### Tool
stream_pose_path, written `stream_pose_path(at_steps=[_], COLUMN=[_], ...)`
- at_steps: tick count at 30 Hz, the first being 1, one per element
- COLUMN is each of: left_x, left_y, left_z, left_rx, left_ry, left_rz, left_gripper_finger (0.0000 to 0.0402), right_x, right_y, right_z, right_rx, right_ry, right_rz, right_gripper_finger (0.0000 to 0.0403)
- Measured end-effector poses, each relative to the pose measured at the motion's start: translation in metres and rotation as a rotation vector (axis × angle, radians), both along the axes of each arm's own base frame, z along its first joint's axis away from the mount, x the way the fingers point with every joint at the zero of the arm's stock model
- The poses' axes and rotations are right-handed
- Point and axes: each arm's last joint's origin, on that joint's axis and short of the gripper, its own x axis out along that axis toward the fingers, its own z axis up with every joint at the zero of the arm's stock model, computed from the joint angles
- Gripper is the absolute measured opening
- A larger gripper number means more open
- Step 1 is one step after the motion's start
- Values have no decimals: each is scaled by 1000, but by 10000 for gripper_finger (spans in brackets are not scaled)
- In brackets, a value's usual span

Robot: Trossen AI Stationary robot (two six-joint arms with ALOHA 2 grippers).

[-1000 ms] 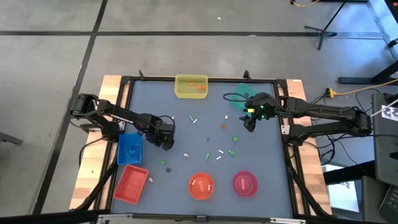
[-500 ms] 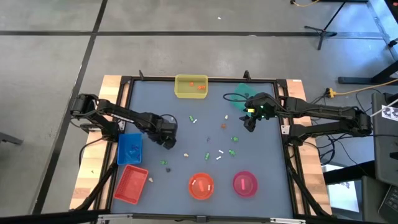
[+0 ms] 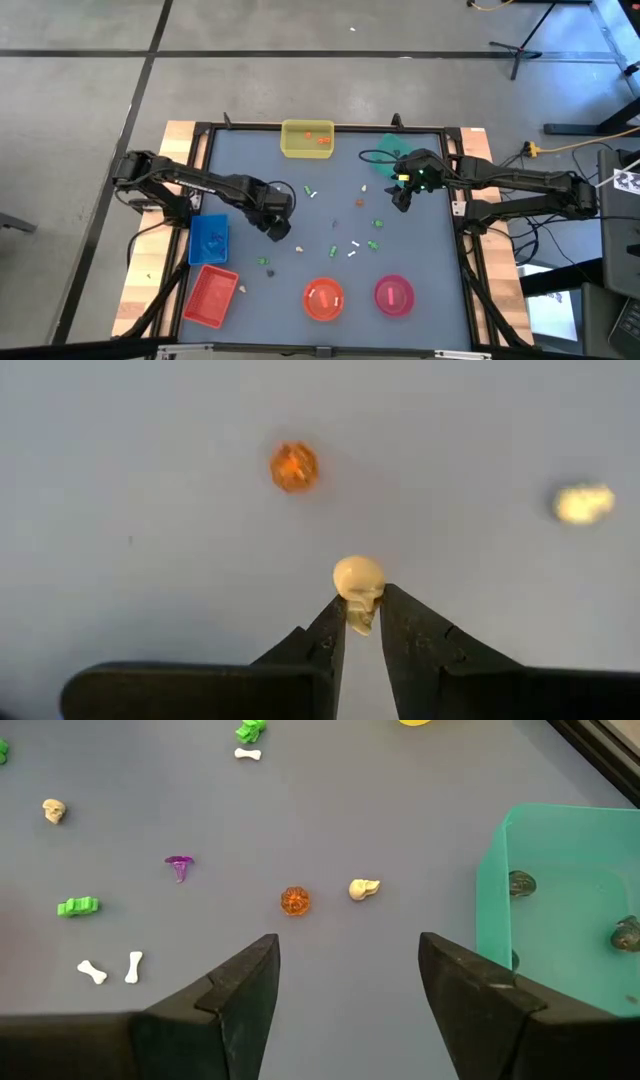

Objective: Sort Halloween decoration
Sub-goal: Put the brown skull toy into the red bin

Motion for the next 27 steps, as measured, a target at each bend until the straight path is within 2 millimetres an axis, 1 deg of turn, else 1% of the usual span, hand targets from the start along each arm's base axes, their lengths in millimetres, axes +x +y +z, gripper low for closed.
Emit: stream_pose_path(at_steps=[3,5,9,12,18,21,25,27], left_x=[3,3,1,-4,-22,-34,-50,-56], left_y=[-10,-20,-43,-62,-107,-128,-151,-159], left_z=[16,23,31,32,32,32,32,32], left_rx=[-22,-41,-95,-139,-227,-239,-248,-246], left_ry=[1,1,3,20,86,114,148,158], left_rz=[-38,-67,-80,-71,-52,-46,-38,-30], left_gripper_finger=[48,48,48,48,48,48,48,48], right_x=[0,0,0,0,0,0,0,0], right_y=[0,0,0,0,0,0,0,0], right_z=[0,0,0,0,0,0,0,0], right_rx=[0,0,0,0,0,0,0,0], right_ry=[0,0,0,0,0,0,0,0], right_rz=[0,0,0,0,0,0,1,0], right_gripper_finger=[239,239,239,239,239,239,239,239])
